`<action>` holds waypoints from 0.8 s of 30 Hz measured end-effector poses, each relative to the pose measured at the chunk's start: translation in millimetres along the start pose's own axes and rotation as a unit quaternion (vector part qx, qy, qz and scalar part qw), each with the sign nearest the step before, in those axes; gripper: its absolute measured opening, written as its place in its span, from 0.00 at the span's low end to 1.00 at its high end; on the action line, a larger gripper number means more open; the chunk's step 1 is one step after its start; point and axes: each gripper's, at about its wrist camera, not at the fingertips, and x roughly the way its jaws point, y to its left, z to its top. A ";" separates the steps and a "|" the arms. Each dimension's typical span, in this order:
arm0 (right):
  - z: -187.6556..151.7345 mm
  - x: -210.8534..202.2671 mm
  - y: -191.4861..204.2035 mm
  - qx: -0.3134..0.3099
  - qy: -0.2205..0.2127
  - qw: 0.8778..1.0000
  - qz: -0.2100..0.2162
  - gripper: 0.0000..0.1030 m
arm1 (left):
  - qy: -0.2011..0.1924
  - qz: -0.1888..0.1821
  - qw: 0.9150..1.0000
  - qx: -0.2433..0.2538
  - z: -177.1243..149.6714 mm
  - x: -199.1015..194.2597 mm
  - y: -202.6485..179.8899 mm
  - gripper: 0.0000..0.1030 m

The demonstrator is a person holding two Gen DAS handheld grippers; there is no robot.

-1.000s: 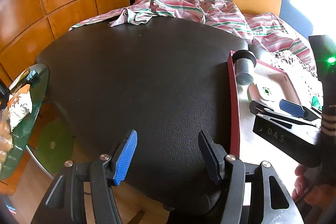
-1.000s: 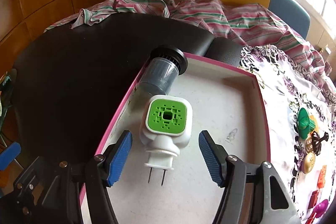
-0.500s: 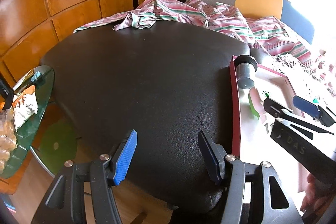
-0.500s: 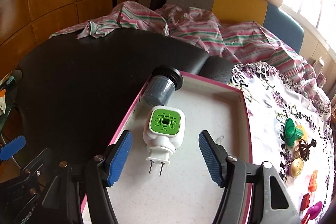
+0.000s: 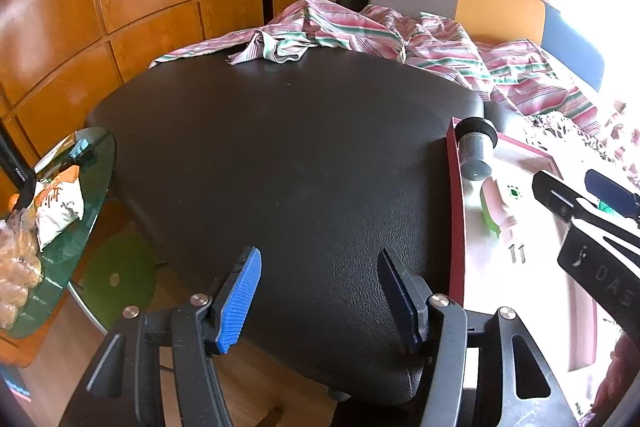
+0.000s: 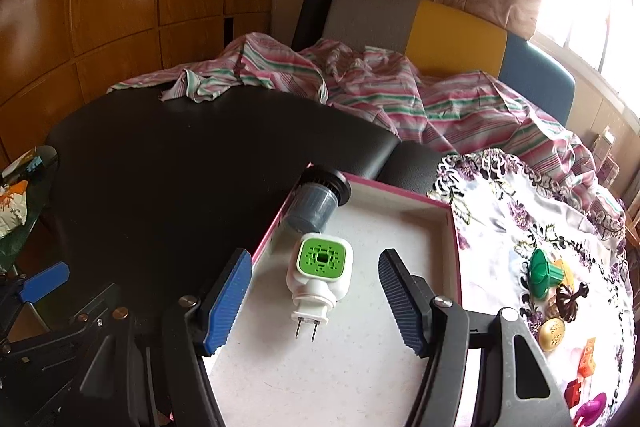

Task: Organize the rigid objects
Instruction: 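Move both tools back over the objects on the tablecloth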

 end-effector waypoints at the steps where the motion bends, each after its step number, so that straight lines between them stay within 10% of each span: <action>1: 0.3 -2.0 -0.1 0.000 -0.003 1.000 0.000 0.65 | -0.001 0.001 1.000 0.000 0.4 -0.8 -0.2 0.60; 24: -47.5 -18.9 -111.7 0.052 0.041 0.994 -0.087 0.65 | -0.026 -0.077 0.991 0.103 6.7 -21.0 -89.1 0.60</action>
